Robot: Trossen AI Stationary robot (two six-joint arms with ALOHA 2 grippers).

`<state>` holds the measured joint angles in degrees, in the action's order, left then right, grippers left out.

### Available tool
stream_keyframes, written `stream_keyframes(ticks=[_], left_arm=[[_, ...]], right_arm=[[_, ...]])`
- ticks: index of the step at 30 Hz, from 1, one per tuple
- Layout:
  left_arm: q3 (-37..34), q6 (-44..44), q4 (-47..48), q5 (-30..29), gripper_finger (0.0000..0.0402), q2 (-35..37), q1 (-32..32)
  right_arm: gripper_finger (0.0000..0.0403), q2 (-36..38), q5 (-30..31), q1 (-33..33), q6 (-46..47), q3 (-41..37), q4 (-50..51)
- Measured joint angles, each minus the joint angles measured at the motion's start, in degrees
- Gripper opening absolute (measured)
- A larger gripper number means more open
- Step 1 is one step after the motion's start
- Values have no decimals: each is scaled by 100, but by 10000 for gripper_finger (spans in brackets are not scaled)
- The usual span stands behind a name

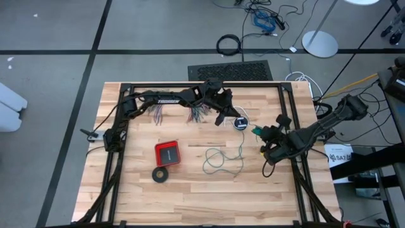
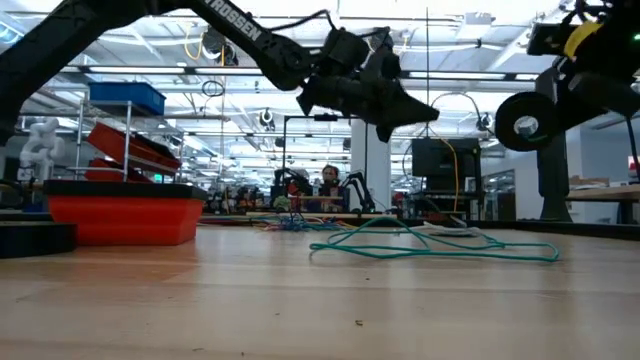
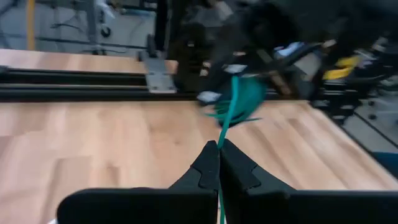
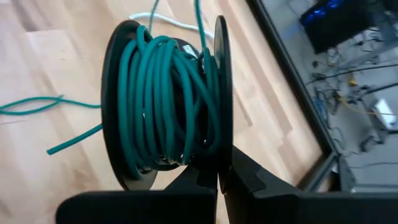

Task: Coil cords
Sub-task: Coil the green wire onto the spool

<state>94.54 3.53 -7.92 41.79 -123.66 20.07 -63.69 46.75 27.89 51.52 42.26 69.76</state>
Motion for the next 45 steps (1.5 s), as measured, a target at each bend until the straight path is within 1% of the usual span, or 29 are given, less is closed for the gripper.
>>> stream_keyframes(ticks=[8,13,18,22,28,32,41,45], left_arm=[[2,33,299,256,1,229,-268],[0,123,460,353,1,372,-474],[2,136,464,356,1,381,-700],[2,224,462,287,1,381,-850],[2,391,382,29,1,381,-1011],[2,636,567,-198,1,400,-1042],[7,643,749,-620,1,405,-1047],[7,597,753,-737,1,405,-1053]], right_arm=[[0,-450,539,-440,341,0,11],[0,-626,1116,-685,376,0,-182],[0,-676,1895,-985,244,0,-767],[0,-676,2340,-1218,-299,0,-1565],[0,-674,2426,-1481,-2000,0,-3387],[0,-676,2480,-1531,-2831,-22,-4132],[0,-676,2425,-1514,-2704,-23,-4258],[0,-679,2491,-1507,-2479,-24,-4254]])
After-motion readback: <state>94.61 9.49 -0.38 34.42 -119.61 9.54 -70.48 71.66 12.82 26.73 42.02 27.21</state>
